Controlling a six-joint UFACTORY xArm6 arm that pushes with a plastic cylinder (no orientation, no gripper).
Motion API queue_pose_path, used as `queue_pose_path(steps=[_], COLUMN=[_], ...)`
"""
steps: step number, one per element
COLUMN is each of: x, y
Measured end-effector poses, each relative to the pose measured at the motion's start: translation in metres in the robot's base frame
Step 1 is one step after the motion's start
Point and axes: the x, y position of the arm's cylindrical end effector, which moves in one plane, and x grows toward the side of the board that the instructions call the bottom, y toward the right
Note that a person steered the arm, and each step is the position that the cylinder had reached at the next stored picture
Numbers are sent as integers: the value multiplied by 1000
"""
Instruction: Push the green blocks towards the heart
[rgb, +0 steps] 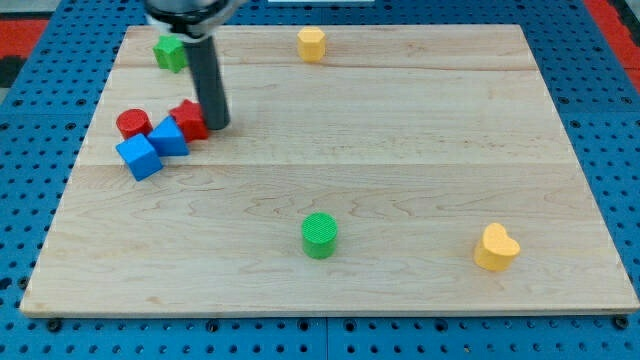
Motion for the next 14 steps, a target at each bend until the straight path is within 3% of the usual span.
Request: queue_pose_path(steps=[4,7,9,11,13,14], x=[-55,-68,-78,-135,-122,-80], y=[24,14,-65,-124,16,57])
